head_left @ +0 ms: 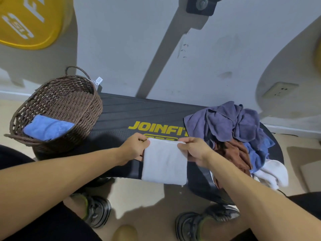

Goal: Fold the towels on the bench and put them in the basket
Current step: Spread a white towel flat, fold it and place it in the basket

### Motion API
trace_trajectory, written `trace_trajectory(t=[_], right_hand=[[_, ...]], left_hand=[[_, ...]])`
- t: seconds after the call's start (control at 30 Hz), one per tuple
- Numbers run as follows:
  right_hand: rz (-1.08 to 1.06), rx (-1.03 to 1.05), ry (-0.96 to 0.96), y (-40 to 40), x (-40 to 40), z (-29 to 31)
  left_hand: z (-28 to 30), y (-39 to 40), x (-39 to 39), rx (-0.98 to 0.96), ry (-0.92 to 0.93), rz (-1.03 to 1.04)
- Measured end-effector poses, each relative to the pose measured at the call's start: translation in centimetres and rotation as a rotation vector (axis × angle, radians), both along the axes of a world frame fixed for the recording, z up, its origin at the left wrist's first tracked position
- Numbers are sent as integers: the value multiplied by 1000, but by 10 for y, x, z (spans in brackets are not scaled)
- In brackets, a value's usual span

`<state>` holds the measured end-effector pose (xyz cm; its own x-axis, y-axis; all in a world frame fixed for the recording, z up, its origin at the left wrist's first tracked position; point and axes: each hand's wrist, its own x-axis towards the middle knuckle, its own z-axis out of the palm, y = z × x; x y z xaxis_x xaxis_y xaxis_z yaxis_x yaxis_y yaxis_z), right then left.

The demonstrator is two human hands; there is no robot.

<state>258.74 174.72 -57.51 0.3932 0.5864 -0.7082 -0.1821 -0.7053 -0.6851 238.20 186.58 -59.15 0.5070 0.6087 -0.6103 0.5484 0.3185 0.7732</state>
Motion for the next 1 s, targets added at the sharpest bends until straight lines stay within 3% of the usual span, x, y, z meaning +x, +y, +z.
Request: trace_trajectory(t=[0.07,0.1,0.13,0.2,0.27,0.37,0.57,0.7,0.8,0.87,0.9,1.0], right_hand=[[92,92,-553,1,-2,-2],[167,175,-767,2,-4,2],[243,269,-861,3,-5,7],[421,371,-780,4,-9,17],[656,330,-664,0,-15,15],[905,144,-738,-12,-18,-3],[883,-3,-825,-19,-8,-2],[1066,12,-1107,-19,-13,7],[1031,227,-851,-24,-22,7],[1037,225,-665,-32,-29,-1],[1054,221,-645,-38,-31,-7],[1106,329,-823,-55,-30,-25]], left_hand=[[-3,4,-3,412,107,-82],[-2,4,-5,645,121,-139],[3,1,-7,814,81,-184],[13,-6,-6,932,-55,-317],[13,-18,-4,946,-138,-509],[-1,-29,-11,919,-67,-786],[-10,-20,-21,881,23,-879],[-7,-23,-24,962,-5,-908],[-3,-25,-24,951,-43,-910],[-4,-26,-25,897,-4,-952],[-5,-27,-26,889,4,-963],[-6,-31,-28,900,1,-975]])
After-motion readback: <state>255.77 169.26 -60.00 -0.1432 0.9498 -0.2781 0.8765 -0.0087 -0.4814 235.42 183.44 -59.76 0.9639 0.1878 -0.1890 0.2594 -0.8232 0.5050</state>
